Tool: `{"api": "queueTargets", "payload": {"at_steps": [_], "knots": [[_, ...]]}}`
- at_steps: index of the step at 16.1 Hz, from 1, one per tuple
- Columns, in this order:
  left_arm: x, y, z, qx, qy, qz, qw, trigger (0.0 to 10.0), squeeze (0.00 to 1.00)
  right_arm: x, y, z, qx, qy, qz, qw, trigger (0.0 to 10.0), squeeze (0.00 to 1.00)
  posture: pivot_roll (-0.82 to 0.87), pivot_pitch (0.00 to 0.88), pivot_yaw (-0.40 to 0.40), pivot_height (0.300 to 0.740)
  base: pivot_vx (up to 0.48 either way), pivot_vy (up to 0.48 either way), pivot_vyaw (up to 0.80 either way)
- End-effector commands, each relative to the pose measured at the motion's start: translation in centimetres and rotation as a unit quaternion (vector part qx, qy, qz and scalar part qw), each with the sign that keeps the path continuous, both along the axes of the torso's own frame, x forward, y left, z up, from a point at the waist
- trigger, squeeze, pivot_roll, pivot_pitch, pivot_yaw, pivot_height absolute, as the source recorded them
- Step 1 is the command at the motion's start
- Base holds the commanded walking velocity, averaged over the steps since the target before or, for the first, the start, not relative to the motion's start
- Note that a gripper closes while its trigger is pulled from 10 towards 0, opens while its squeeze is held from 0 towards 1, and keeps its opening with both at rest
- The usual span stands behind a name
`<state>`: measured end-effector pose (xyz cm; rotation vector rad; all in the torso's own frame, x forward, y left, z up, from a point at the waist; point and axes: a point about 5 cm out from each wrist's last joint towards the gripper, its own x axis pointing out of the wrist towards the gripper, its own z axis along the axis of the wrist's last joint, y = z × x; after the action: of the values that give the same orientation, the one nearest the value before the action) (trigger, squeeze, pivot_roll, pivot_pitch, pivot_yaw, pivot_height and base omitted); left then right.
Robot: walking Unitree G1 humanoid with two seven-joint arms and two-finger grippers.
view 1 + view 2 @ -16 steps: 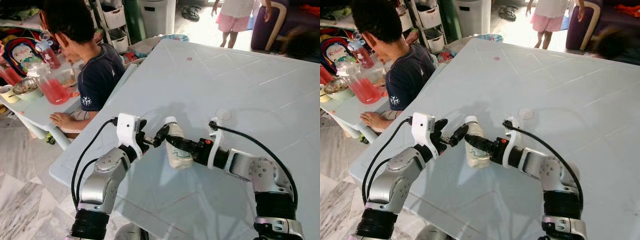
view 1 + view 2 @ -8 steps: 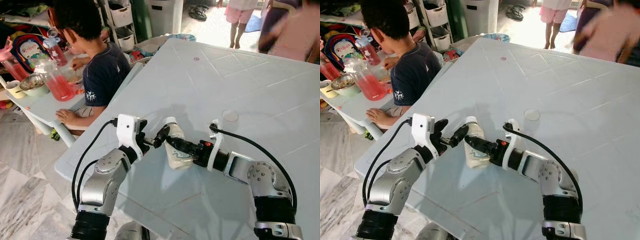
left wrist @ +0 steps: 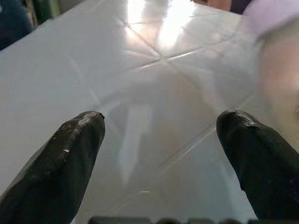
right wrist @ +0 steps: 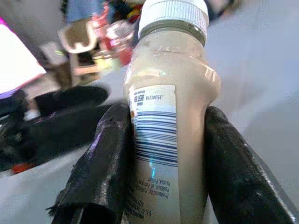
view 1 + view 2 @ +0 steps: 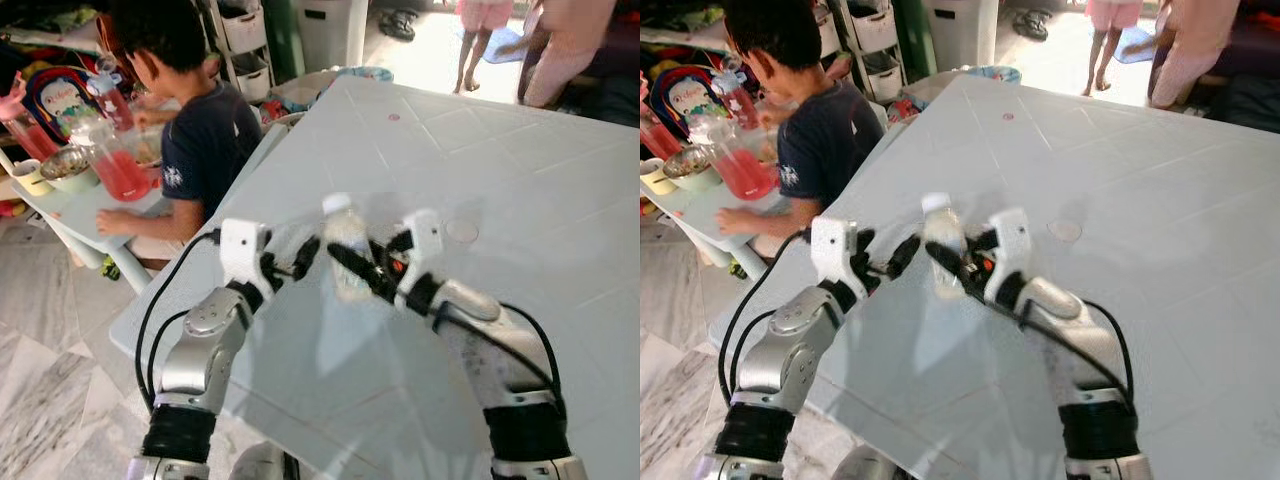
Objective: Restocking fridge
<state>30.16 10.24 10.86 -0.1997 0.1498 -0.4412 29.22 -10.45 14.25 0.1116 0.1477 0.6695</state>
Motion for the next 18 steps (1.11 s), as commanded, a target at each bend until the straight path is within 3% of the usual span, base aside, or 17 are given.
{"api": "queueTargets", "payload": {"at_steps": [1,2,4,5,6,7,8,12,18], "knots": [[0.6,0.4,0.8,0.001,-0.012,0.005,1.0,10.0,0.0,0.2,0.4,0.9,-0.023,-0.061,-0.011,0.998,0.0,0.0,-0.04,0.074,0.099,0.74,0.0,0.0,0.0],[0.8,0.4,1.2,-0.014,-0.012,-0.001,1.0,10.0,0.0,0.5,0.2,0.9,-0.065,-0.097,-0.03,0.993,0.0,0.0,-0.04,0.073,0.099,0.74,0.0,0.0,0.0],[1.1,0.7,2.3,-0.049,-0.024,-0.008,0.998,10.0,0.0,0.8,0.0,1.0,-0.098,-0.145,-0.038,0.984,0.0,0.0,-0.04,0.07,0.099,0.74,0.0,0.0,0.0],[1.5,1.1,3.2,-0.069,-0.039,-0.003,0.997,10.0,0.49,0.9,0.1,1.1,-0.119,-0.174,-0.037,0.977,0.0,0.0,-0.04,0.068,0.098,0.74,0.0,0.0,0.0],[1.9,1.5,4.0,-0.084,-0.054,0.003,0.995,10.0,0.69,0.8,0.2,1.1,-0.138,-0.201,-0.032,0.969,0.0,0.0,-0.04,0.067,0.098,0.74,0.0,0.0,0.0],[2.4,1.7,5.1,-0.094,-0.072,0.0,0.993,10.0,0.59,0.9,0.2,0.9,-0.15,-0.223,-0.036,0.962,0.0,0.0,-0.04,0.067,0.097,0.74,0.0,0.0,0.0],[2.5,1.6,5.6,-0.098,-0.078,-0.011,0.992,10.0,0.0,0.7,0.3,0.8,-0.156,-0.233,-0.027,0.959,0.0,0.0,-0.04,0.067,0.096,0.74,0.0,0.0,0.0],[1.1,-1.3,5.5,-0.119,-0.055,-0.128,0.983,10.0,0.0,0.8,0.8,0.5,-0.15,-0.264,-0.02,0.953,0.0,0.0,-0.04,0.07,0.095,0.74,0.0,0.0,0.0],[0.6,-2.6,4.7,-0.148,-0.018,-0.151,0.977,10.0,0.0,1.1,1.2,0.3,-0.148,-0.279,-0.015,0.949,0.0,0.0,-0.04,0.07,0.095,0.74,0.0,0.0,0.0]]}}
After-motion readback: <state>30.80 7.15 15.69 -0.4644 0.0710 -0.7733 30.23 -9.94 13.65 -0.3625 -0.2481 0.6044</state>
